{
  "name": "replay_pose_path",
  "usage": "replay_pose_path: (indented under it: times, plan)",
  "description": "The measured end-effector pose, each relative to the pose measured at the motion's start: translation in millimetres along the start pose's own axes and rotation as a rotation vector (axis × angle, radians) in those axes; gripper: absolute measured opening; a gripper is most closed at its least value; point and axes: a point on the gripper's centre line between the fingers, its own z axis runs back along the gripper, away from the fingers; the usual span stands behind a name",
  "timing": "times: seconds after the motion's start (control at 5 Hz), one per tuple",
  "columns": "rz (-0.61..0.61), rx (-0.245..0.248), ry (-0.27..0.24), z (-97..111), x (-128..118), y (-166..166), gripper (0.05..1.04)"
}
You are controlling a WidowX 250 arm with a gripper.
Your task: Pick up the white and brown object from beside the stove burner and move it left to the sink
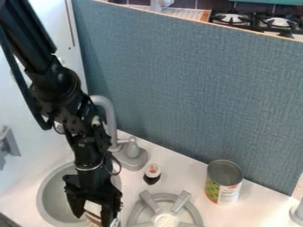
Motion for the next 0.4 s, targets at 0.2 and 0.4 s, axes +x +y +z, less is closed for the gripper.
replay_pose_path:
  times: [0.2,0.4]
  plan:
    - [0.046,0.030,0.029,9,-4,-6,1.009]
    - [0.031,0.062,-0.003,35,-4,-19,1.009]
